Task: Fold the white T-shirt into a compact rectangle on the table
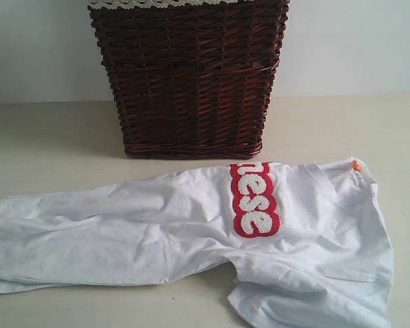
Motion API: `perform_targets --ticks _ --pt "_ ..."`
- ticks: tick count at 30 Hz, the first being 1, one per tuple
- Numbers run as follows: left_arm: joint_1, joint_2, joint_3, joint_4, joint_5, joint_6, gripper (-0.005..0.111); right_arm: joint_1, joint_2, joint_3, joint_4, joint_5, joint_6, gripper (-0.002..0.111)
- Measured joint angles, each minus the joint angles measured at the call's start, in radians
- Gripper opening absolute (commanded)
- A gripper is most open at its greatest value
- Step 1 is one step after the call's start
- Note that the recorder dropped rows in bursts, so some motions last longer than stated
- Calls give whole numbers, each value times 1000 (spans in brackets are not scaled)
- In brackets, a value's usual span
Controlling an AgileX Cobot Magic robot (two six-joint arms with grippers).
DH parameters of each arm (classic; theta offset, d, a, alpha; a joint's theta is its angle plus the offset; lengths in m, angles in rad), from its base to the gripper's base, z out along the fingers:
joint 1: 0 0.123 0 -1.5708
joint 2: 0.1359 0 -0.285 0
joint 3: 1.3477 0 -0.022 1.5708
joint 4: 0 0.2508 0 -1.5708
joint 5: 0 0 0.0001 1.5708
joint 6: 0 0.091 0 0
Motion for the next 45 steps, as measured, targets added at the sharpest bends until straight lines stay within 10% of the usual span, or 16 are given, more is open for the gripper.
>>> perform_targets --ticks 14,24,45 --pt "0 0 0 424 24 159 0 0 0 0 0 0 0 5" --pt "54 0 0 457 114 -97 0 0 0 0 0 0 0 5" --pt "54 0 2 457 115 -113 0 0 0 0 0 0 0 5"
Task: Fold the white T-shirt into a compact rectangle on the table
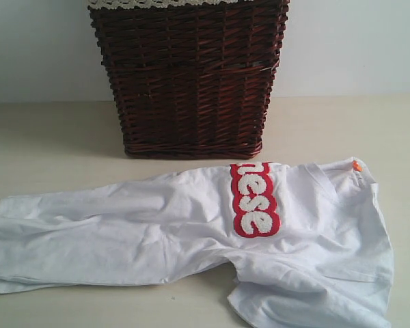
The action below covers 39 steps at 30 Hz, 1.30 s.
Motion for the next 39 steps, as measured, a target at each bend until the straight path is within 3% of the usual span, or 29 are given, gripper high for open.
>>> perform_targets --ticks 24,36,39 --pt "0 0 0 0 6 0 0 7 1 0 55 62 -4 5" --pt "0 0 0 0 6 0 0 7 1 0 183 59 -124 5" --pt "0 0 0 0 8 0 0 7 14 -5 222 133 -255 5"
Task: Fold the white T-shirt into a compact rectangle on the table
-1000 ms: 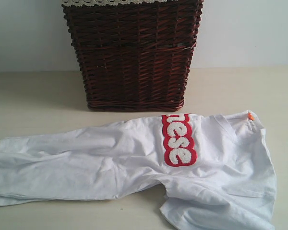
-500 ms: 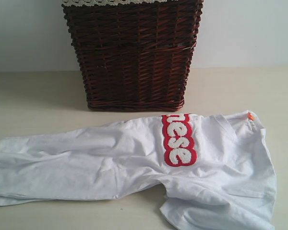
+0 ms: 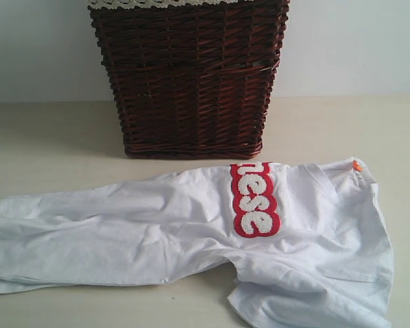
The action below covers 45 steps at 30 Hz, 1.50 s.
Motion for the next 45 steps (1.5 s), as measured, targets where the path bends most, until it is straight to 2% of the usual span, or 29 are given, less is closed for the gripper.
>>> perform_targets --ticks 4,6,8,11,15,22,25,26,29,32,36,42,45 --pt "0 0 0 0 0 0 0 28 135 -109 61 315 -130 11" --pt "0 0 0 0 0 0 0 114 190 -147 75 433 -174 10" --pt "0 0 0 0 0 0 0 248 236 -136 -15 543 -166 12" --pt "0 0 0 0 0 0 0 352 257 -82 -109 557 -145 20" --pt "0 0 0 0 0 0 0 445 304 2 -161 516 -127 37" --pt "0 0 0 0 0 0 0 603 607 70 -173 321 -118 38" --pt "0 0 0 0 0 -2 0 617 716 70 -213 200 -78 38" --pt "0 0 0 0 0 -2 0 616 763 70 -283 149 -3 41" --pt "0 0 0 0 0 -4 0 616 819 46 -480 123 214 46" --pt "0 0 0 0 0 -4 0 616 825 35 -541 116 275 48" --pt "0 0 0 0 0 -4 0 616 847 35 -502 110 260 48" --pt "0 0 0 0 0 -4 0 616 892 21 -394 141 110 48" --pt "0 0 0 0 0 -4 0 616 908 12 -394 155 107 38"
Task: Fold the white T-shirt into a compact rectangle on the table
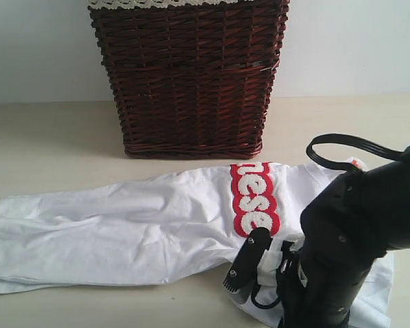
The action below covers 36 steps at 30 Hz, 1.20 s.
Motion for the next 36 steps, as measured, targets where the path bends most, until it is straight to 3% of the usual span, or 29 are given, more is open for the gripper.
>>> perform_targets --ticks 5,11,16,22,30,36 --pt "0 0 0 0 0 0 0 0 27 -41 -21 49 56 0" --pt "0 0 0 0 0 0 0 0 37 -74 38 167 61 0" --pt "0 0 0 0 0 0 0 0 28 -64 161 396 -64 0" --pt "0 0 0 0 0 0 0 0 -79 -71 213 478 -143 0" --pt "0 0 0 0 0 0 0 0 -199 -158 26 529 -123 0" --pt "0 0 0 0 0 0 0 0 -242 -202 -327 380 58 0"
